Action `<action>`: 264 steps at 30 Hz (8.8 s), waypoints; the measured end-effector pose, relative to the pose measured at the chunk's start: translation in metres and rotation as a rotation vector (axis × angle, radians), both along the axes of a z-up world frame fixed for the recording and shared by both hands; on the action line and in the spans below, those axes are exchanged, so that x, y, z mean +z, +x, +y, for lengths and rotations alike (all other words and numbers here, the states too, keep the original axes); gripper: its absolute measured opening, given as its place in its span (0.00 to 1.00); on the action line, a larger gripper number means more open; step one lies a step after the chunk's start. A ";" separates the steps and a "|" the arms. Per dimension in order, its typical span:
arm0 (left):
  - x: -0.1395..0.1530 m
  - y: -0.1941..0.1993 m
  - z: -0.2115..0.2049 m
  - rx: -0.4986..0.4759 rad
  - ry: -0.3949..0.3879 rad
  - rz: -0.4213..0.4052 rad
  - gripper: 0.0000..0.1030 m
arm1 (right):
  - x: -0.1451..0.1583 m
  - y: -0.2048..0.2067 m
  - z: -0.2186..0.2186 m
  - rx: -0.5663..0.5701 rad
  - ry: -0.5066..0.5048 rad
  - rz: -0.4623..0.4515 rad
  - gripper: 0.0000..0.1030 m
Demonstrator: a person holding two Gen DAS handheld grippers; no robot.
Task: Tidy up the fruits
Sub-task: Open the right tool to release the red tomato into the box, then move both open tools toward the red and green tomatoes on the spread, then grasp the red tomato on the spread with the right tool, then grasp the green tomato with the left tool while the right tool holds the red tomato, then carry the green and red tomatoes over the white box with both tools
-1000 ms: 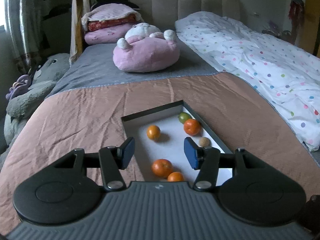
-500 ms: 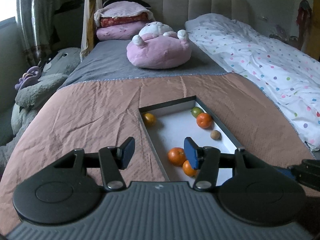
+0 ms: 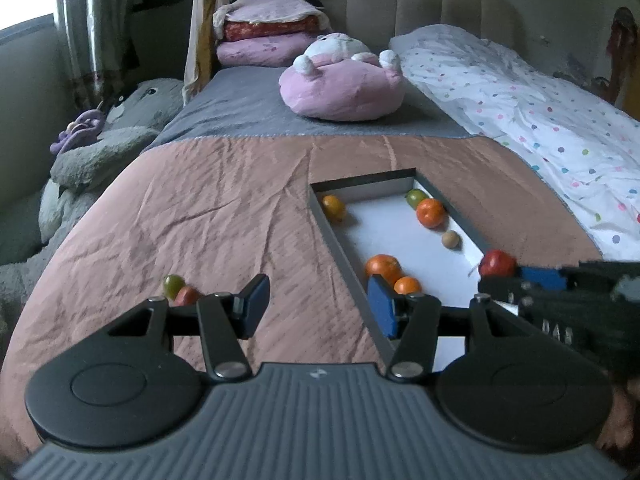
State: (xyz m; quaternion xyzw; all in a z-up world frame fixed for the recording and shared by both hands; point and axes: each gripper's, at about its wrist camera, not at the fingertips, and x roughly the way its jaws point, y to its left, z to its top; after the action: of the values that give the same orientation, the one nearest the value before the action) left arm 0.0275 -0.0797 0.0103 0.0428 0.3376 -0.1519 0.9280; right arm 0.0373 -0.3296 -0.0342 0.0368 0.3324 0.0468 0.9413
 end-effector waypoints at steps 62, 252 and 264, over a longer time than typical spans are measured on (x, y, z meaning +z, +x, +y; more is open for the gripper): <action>-0.009 -0.044 0.106 0.151 0.013 -0.039 0.63 | 0.016 0.009 0.080 0.129 -0.062 -0.105 0.39; 0.006 0.065 -0.107 -0.113 0.006 -0.040 0.28 | 0.030 -0.080 -0.004 0.053 0.037 -0.087 0.36; -0.004 0.077 -0.111 -0.120 0.022 -0.035 0.28 | 0.026 -0.075 -0.001 0.064 0.036 -0.070 0.36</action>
State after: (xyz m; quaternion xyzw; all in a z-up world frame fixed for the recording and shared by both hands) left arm 0.1045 -0.1903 0.0059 0.0759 0.3200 -0.2025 0.9224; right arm -0.0377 -0.3310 -0.0078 0.0415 0.2995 0.0844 0.9495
